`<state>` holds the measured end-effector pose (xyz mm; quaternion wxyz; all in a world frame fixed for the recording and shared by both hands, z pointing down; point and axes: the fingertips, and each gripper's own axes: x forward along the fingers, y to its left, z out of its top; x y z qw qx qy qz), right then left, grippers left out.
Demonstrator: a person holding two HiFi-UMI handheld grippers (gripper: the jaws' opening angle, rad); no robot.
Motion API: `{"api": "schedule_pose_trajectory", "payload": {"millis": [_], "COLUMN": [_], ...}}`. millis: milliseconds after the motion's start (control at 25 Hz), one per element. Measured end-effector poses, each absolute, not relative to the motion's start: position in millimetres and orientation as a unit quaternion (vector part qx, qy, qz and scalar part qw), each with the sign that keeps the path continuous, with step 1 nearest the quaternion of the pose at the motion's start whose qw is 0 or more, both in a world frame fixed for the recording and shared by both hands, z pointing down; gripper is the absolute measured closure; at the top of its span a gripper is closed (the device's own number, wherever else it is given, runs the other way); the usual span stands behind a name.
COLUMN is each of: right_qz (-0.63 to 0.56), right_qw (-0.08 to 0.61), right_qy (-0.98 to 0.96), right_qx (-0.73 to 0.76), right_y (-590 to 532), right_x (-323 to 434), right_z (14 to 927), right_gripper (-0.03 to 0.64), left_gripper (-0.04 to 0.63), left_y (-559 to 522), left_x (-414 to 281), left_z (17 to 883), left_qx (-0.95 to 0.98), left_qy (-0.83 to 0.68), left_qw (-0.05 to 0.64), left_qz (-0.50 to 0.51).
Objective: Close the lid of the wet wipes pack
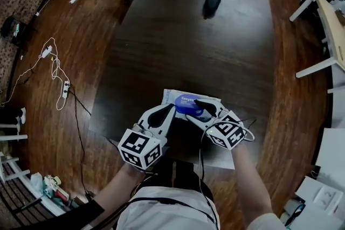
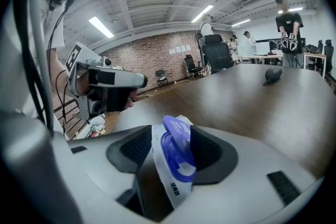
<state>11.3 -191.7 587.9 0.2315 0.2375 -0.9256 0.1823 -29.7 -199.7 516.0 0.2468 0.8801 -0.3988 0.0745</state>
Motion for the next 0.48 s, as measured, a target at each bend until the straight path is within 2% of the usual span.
{"api": "schedule_pose_trajectory", "payload": {"millis": [480], "right_qz": [0.201], "right_qw": [0.243], "right_qy": [-0.917], "right_qx": [0.243], "right_y": [-184], "right_x": [11], "right_z": [602], "right_gripper": [0.399], "left_gripper": [0.594], "left_y": [-191], "left_x": [-29], "left_z": [519], "left_qx": [0.881], "left_qy": [-0.396], "left_qw": [0.246], "left_qz": [0.079]}}
